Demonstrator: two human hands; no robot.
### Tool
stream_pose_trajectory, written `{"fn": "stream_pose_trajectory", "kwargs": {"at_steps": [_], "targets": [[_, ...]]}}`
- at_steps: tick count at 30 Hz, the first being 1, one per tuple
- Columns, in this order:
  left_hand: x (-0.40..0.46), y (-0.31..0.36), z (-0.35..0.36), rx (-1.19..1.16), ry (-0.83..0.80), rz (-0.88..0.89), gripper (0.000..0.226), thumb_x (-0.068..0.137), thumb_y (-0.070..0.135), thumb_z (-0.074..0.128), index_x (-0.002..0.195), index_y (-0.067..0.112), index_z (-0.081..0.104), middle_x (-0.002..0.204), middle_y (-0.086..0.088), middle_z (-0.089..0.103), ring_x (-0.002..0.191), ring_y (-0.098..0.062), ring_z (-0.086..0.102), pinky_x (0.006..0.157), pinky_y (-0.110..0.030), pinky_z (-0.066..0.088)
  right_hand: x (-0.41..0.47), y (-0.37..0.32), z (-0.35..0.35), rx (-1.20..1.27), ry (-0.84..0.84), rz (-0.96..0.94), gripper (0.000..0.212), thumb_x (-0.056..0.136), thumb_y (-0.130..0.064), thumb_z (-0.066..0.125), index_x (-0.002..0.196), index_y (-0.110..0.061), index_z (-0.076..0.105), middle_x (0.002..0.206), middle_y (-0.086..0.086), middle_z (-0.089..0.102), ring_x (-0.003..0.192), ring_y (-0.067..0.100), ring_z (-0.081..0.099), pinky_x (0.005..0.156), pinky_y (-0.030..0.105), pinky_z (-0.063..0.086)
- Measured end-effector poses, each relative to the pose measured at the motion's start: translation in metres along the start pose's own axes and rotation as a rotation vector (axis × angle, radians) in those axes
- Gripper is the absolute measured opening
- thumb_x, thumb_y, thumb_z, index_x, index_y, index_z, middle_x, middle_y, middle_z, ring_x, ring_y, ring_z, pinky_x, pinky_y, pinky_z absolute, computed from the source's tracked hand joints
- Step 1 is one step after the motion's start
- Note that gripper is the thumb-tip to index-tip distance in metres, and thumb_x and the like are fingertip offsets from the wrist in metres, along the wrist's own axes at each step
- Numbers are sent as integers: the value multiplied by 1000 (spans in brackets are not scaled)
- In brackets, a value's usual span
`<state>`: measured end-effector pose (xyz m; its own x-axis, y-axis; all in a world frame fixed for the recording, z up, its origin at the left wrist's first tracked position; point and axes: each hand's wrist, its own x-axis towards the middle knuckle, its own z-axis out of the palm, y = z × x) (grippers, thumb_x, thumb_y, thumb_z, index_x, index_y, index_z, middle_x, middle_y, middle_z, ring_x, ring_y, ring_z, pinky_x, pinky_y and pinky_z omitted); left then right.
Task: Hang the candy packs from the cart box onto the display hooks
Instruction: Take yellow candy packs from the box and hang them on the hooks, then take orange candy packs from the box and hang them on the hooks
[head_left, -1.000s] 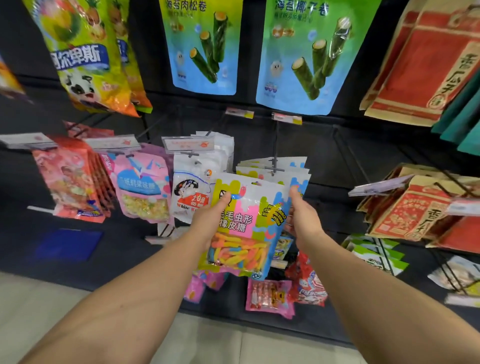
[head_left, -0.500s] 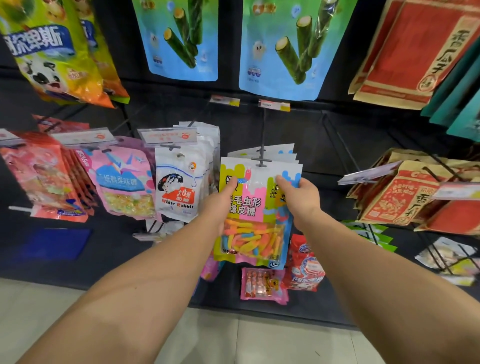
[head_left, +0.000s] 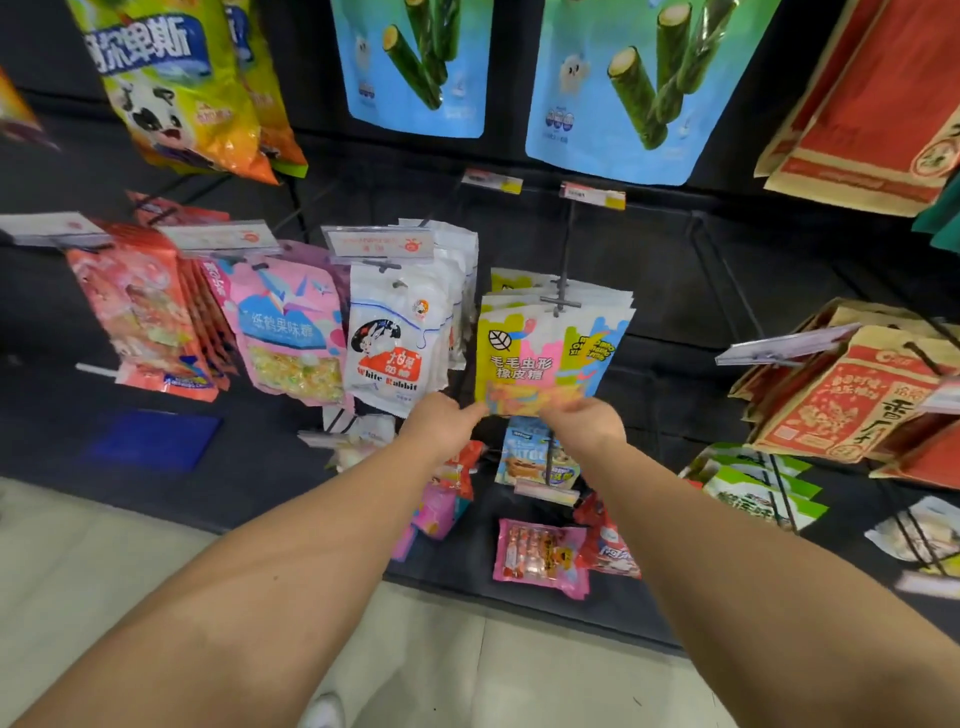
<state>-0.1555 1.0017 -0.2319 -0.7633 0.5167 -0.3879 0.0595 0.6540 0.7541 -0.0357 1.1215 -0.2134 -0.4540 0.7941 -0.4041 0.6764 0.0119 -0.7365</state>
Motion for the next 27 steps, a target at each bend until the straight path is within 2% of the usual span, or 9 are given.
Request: {"fn": "stream_pose_trajectory", "kwargs": {"at_steps": [2, 5, 8, 10, 13, 15, 18, 21, 27], "targets": [[-8, -12, -15, 137, 0, 11, 41, 100, 39, 58, 72, 9, 59, 73, -9, 54, 89, -32, 62, 77, -35, 44, -9, -11, 24, -106, -122, -94, 24, 93, -30, 66, 107, -10, 69, 108, 10, 67, 98, 25, 62, 87, 33, 48], [-15, -36, -46, 289, 31, 27, 40, 98, 42, 57, 89, 6, 69, 91, -15, 69, 95, -33, 66, 79, -36, 49, -20, -33, 72, -259, -283, -237, 39, 90, -28, 69, 124, -9, 65, 122, 7, 67, 111, 22, 62, 91, 26, 46], [-23, -76, -92, 423, 88, -16, 32, 97, 46, 55, 100, 15, 63, 115, -8, 68, 106, -29, 63, 82, -36, 48, -37, -58, 125, -404, -431, -361, 46, 91, -31, 69, 131, -10, 61, 121, 7, 67, 107, 19, 63, 85, 20, 43], [-30, -107, -128, 483, 150, -76, 40, 95, 51, 55, 114, 17, 61, 125, -8, 65, 113, -30, 61, 89, -38, 50, -51, -78, 163, -483, -511, -442, 47, 93, -30, 66, 135, -11, 57, 123, 5, 63, 114, 19, 59, 86, 17, 39], [-44, -156, -186, 577, 235, -203, 54, 92, 58, 56, 131, 22, 55, 135, -7, 57, 125, -31, 54, 100, -42, 47, -72, -108, 232, -584, -592, -559, 56, 91, -30, 66, 142, -14, 49, 139, 3, 55, 128, 22, 52, 106, 25, 40], [-54, -190, -228, 597, 272, -283, 61, 92, 59, 55, 140, 22, 48, 141, -8, 51, 133, -32, 47, 106, -44, 41, -92, -132, 285, -674, -616, -663, 62, 91, -32, 66, 147, -16, 44, 147, 4, 50, 132, 24, 50, 110, 33, 40], [-70, -242, -296, 613, 340, -358, 64, 93, 59, 53, 145, 23, 42, 148, -7, 45, 139, -30, 40, 111, -45, 32, -132, -169, 363, -812, -572, -845, 67, 91, -39, 64, 150, -25, 38, 149, 4, 47, 133, 27, 48, 107, 39, 43], [-92, -292, -374, 610, 451, -401, 66, 93, 57, 53, 149, 25, 37, 154, -8, 38, 143, -31, 33, 115, -45, 26, -185, -212, 440, -867, -501, -1018, 61, 87, -43, 64, 144, -32, 43, 139, 7, 50, 127, 31, 50, 101, 44, 47], [-143, -374, -516, 612, 646, -549, 63, 92, 59, 55, 142, 24, 43, 147, -10, 45, 138, -33, 40, 111, -45, 33, -285, -291, 564, -789, -524, -1199, 60, 91, -40, 61, 145, -30, 39, 143, 6, 43, 132, 29, 43, 103, 44, 42]]}}
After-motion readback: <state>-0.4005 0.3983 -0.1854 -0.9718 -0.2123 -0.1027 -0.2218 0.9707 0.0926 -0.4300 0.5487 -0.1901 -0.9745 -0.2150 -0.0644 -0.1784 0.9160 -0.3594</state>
